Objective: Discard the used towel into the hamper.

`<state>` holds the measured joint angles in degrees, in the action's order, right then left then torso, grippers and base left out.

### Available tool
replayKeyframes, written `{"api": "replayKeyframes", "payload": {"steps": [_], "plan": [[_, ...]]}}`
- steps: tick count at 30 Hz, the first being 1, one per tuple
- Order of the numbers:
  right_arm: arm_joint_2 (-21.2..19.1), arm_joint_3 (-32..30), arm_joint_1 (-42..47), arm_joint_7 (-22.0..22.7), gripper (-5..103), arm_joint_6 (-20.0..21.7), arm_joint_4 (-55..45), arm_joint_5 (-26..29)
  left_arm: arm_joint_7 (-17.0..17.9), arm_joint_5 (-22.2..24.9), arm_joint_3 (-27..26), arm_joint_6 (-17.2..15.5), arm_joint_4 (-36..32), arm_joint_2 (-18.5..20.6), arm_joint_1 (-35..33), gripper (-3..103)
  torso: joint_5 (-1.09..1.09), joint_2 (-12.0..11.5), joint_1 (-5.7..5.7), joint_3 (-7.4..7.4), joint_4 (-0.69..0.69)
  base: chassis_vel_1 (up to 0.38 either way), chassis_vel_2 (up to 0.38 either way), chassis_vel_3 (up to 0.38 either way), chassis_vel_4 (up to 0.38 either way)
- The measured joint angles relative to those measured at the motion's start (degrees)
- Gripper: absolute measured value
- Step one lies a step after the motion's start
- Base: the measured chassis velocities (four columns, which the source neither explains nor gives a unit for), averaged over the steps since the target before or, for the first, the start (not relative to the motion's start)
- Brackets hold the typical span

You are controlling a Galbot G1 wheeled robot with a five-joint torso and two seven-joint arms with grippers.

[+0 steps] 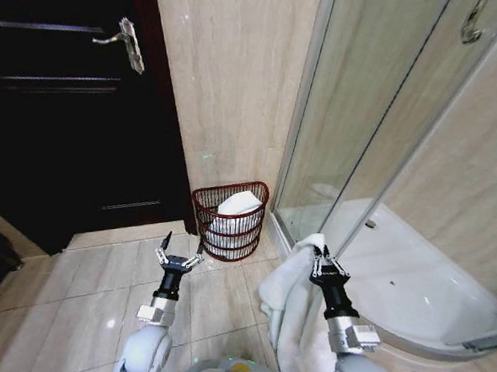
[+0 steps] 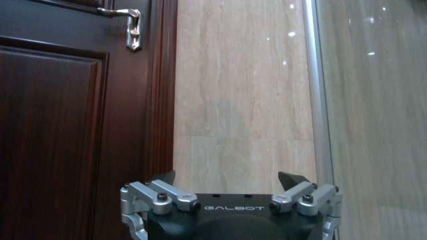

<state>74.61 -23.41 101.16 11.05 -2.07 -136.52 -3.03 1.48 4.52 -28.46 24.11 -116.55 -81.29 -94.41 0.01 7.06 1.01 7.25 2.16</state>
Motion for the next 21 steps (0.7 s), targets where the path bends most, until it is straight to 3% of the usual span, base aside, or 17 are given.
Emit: {"api": "replayKeyframes", "payload": {"steps": [21], "plan": [[-0.94, -0.2, -0.41, 0.02, 5, 0.78, 0.37, 0.16, -0.07, -0.11, 0.08, -0.12, -0.61, -0.49, 0.02, 100, -0.01, 0.0, 0.0, 0.0, 0.0, 0.065, 0.088, -0.07, -0.093]]}}
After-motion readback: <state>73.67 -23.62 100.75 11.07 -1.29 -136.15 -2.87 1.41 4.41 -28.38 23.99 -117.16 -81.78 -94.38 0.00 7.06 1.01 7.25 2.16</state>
